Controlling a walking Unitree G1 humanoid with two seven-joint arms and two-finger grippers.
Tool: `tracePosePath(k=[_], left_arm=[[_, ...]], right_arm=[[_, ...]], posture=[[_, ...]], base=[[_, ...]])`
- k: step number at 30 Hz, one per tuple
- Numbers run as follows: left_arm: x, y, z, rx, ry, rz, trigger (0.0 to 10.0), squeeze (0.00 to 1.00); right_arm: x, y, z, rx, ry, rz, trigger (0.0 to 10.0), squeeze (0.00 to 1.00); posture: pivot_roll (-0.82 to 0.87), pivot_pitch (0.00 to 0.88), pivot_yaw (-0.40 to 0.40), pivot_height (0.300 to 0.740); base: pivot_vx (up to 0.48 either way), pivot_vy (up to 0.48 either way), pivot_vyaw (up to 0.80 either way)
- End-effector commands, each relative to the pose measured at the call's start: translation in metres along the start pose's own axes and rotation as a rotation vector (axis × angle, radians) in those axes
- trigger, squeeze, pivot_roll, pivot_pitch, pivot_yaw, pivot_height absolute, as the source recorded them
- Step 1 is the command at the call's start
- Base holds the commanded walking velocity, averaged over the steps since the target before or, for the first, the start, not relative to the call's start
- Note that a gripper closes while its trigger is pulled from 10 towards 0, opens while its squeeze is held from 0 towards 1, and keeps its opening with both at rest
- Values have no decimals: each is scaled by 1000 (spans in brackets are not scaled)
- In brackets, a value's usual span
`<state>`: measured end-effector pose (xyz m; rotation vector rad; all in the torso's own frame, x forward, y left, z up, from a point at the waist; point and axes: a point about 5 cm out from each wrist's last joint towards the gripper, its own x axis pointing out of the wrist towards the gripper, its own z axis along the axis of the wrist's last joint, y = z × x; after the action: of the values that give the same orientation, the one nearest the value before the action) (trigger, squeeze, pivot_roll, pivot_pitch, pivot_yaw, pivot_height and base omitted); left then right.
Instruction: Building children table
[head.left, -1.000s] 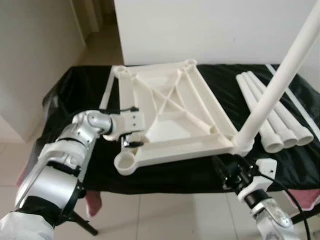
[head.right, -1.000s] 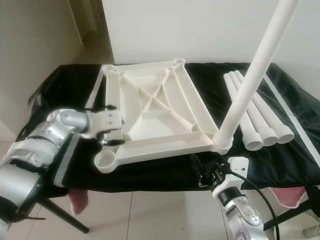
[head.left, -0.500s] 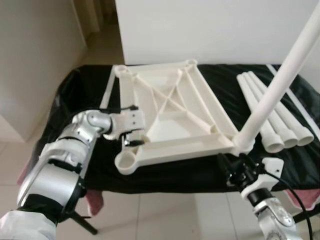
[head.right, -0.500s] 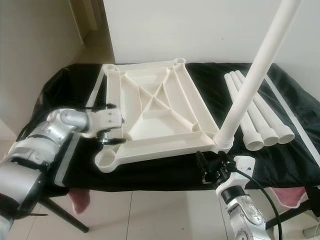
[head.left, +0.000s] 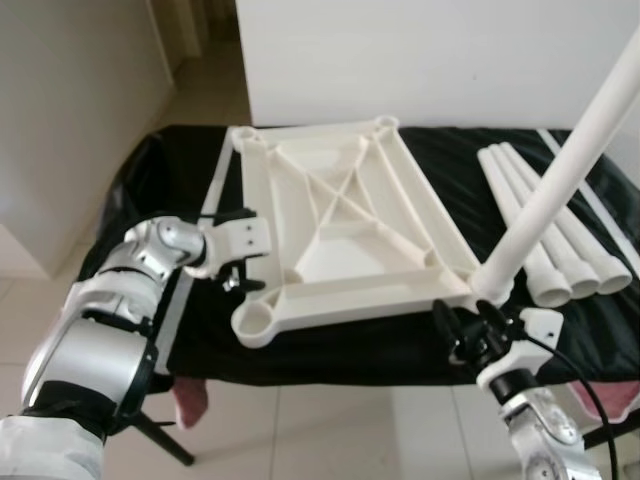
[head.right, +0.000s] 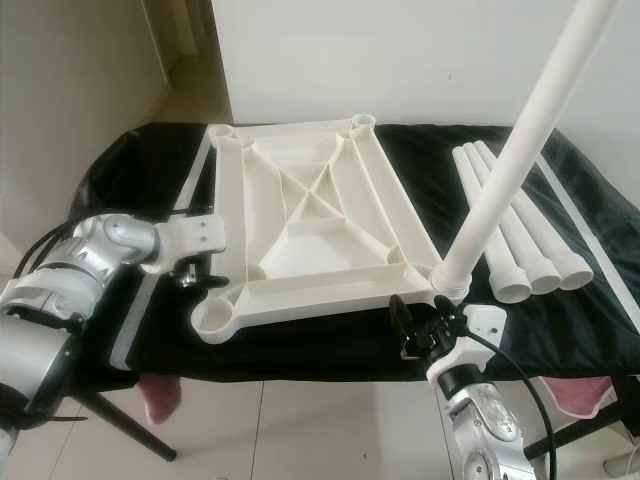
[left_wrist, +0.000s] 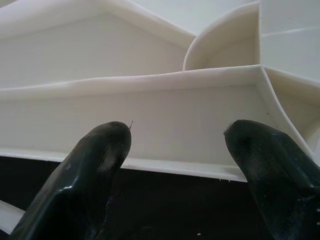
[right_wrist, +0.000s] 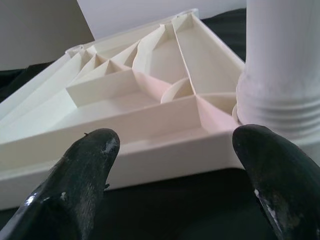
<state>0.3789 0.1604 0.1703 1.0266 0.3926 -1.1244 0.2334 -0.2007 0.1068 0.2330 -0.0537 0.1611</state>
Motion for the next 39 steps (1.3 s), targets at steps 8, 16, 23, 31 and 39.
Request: tracePosePath(k=[8,16,23,31,39], left_arm=[[26,-14,-3,92,7,275,10000,0],[29,-27,2,123,-60,127,10000,0],[32,-40,4,158,-98,62,10000,0],[33,-57,3,152,-130,-15,10000,0],[26,-76,9,117,-167,-124,10000,0]], right_arm=[[7,-4,-8,12,54,-49,10000,0],[21,-5,-14,-39,132,-1,10000,0],[41,-10,-10,-125,169,37,10000,0],[61,-6,-9,-174,170,71,10000,0],[84,3,-12,-212,199,129,10000,0]], posture=[[-78,0,-4,740],[-69,18,-4,740],[-49,26,-11,740],[-34,33,-9,740],[-28,34,-10,740]], base=[[0,0,0],[0,0,0],[0,0,0],[0,0,0],[0,0,0]])
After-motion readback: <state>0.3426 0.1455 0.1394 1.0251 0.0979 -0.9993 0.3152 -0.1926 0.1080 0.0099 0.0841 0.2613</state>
